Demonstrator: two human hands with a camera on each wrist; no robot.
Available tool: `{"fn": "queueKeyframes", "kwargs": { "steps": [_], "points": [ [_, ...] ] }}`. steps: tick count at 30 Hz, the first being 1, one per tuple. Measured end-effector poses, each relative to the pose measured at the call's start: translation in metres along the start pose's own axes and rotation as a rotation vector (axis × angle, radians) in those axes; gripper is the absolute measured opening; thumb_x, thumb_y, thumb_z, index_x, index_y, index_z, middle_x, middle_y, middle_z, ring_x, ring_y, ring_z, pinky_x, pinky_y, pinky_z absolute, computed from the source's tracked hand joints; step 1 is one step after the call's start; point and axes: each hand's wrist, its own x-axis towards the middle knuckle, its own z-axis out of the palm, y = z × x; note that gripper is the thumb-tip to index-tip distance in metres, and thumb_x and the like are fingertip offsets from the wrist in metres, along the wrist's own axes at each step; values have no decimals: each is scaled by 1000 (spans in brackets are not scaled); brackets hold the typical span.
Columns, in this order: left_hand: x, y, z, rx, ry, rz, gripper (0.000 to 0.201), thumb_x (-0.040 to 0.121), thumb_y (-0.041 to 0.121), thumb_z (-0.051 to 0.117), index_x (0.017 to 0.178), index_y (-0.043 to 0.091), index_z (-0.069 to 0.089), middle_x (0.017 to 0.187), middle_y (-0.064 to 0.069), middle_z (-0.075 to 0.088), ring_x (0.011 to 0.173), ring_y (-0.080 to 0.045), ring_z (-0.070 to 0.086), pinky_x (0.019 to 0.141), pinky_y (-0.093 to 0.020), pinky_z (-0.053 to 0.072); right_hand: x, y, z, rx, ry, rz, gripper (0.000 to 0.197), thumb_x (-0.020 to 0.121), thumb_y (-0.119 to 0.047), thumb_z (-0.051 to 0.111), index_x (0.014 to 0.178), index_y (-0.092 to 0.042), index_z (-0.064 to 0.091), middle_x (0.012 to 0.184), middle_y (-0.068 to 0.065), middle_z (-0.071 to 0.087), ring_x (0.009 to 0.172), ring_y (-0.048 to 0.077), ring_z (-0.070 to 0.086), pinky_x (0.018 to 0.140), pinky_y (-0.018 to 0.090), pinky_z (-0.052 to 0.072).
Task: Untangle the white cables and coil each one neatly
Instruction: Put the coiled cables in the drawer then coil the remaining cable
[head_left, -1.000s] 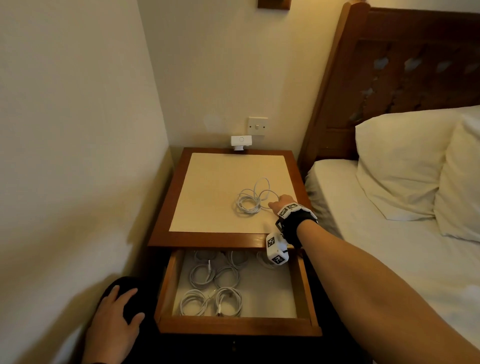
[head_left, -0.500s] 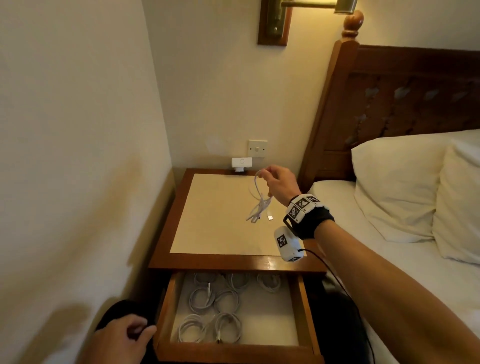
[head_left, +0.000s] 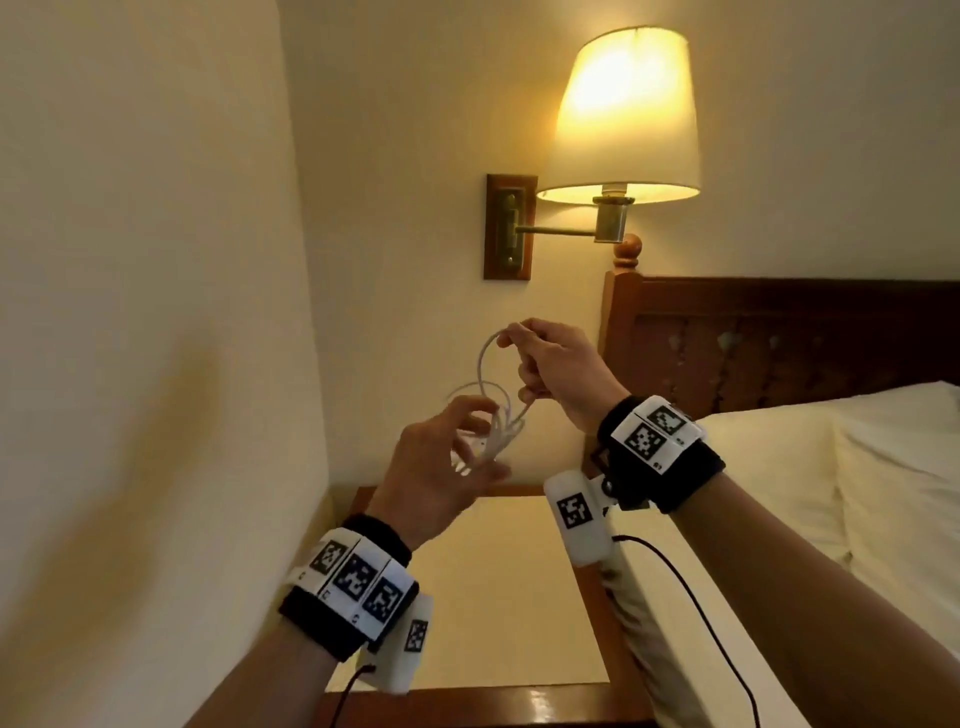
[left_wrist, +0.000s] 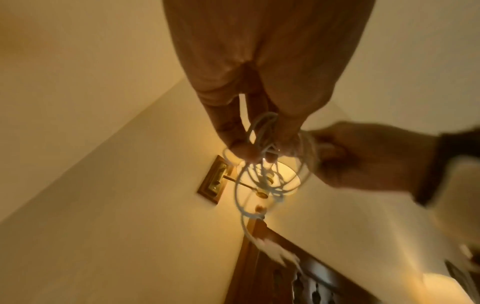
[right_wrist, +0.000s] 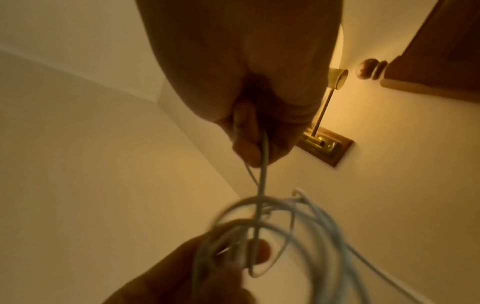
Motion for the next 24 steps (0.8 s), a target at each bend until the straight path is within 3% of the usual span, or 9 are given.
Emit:
{"fn": "queueKeyframes", "kwargs": {
  "steps": [3, 5, 7, 12, 15, 17, 18, 21, 24],
  "points": [
    [22, -8, -14, -92, 199, -30, 15, 84, 23, 74, 99, 24, 73, 83, 8, 74, 65, -1, 65, 58, -15, 50, 5, -2, -16, -12, 115, 52, 21, 103, -19, 46, 93, -11, 62, 57, -2, 39, 46, 9, 38, 43, 22, 40],
    [33, -16, -30, -296, 306, -176, 5, 83, 22, 75, 87, 23, 76, 70, -5, 73, 59, -18, 64, 55, -29, 52, 5, 2, -30, -11, 183, 81, 21, 102, -18, 47, 90, -10, 64, 58, -2, 36, 47, 9, 34, 41, 19, 36],
    [41, -19, -44, -378, 360, -260, 5, 82, 22, 75, 81, 18, 76, 71, -12, 72, 61, -23, 60, 53, -30, 48, 2, 9, -40, 8, 162, 106, 19, 100, -17, 52, 91, -7, 65, 60, -1, 35, 48, 8, 32, 40, 18, 34],
    [52, -13, -53, -451, 391, -374, 15, 84, 33, 73, 80, 18, 76, 54, 11, 59, 47, -7, 39, 46, -24, 34, -1, 19, -45, -324, 256, -22, 17, 93, -29, 63, 89, -15, 72, 65, -2, 55, 58, 9, 47, 54, 24, 40],
    [55, -4, -49, -470, 329, -369, 21, 88, 32, 69, 77, 16, 73, 48, 14, 48, 39, -6, 31, 41, -21, 28, -4, 20, -38, -499, 255, -92, 24, 91, -28, 66, 114, -21, 66, 105, 1, 63, 95, 12, 58, 80, 24, 47],
    [58, 2, -42, -351, 284, -302, 20, 88, 34, 68, 74, 21, 73, 47, 16, 53, 41, -3, 42, 46, -17, 33, -9, 20, -24, -456, 115, -154, 49, 89, -31, 68, 135, -33, 49, 140, -1, 41, 124, 12, 44, 100, 32, 41],
    [61, 4, -39, -303, 275, -287, 18, 86, 36, 70, 75, 23, 75, 49, 19, 57, 47, 1, 49, 51, -16, 36, -12, 19, -16, -398, 37, -165, 52, 88, -35, 67, 136, -38, 46, 145, -5, 36, 126, 10, 41, 101, 33, 40],
    [69, 11, -37, -391, 344, -354, 18, 75, 33, 81, 82, 16, 77, 53, 16, 63, 49, 3, 54, 52, -18, 41, -20, 14, -1, -248, -167, -102, 32, 89, -36, 67, 120, -29, 60, 117, -5, 65, 99, 6, 65, 81, 25, 50],
    [70, 12, -45, -574, 403, -381, 18, 75, 22, 81, 81, 7, 73, 57, 1, 66, 45, -9, 51, 39, -22, 39, -18, 24, -6, -383, -140, -130, 14, 86, -16, 72, 99, -16, 66, 86, 1, 73, 72, 12, 70, 69, 27, 56]
  ]
}}
